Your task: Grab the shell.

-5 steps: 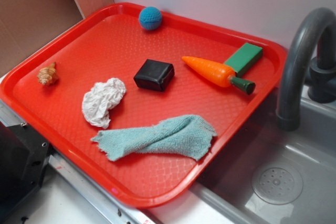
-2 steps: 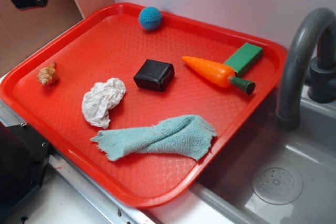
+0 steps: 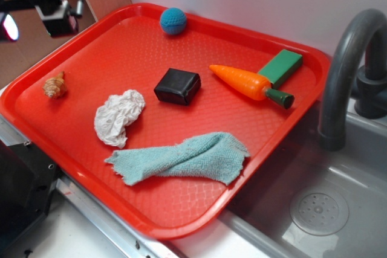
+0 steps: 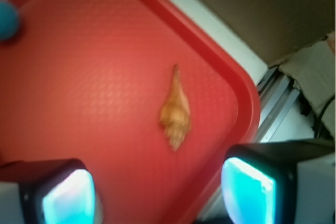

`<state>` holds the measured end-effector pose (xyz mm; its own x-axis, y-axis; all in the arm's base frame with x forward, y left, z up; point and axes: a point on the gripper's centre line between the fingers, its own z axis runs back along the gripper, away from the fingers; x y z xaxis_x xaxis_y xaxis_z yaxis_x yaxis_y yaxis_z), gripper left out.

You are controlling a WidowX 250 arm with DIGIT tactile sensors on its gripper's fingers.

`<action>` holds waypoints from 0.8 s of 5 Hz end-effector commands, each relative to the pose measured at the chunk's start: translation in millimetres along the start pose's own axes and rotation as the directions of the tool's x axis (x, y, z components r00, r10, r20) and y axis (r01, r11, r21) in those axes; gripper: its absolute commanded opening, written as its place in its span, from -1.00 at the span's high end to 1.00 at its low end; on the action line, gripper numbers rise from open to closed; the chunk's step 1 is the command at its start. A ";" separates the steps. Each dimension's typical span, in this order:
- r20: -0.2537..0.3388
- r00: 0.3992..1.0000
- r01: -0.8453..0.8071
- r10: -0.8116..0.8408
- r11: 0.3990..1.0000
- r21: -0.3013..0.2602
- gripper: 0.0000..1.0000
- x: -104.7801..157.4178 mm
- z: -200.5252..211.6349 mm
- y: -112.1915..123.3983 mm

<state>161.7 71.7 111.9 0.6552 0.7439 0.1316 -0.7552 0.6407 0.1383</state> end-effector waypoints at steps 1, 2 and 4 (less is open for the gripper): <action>0.043 0.998 -0.040 0.039 0.999 0.016 -1.00 29.4 -33.7 9.1; 0.057 0.998 -0.041 0.039 0.999 0.027 -1.00 36.0 -48.4 10.9; -0.008 1.000 -0.011 0.011 1.000 -0.011 -1.00 31.2 -66.5 17.0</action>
<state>170.6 110.5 46.6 0.6495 0.7526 0.1086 -0.7597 0.6364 0.1333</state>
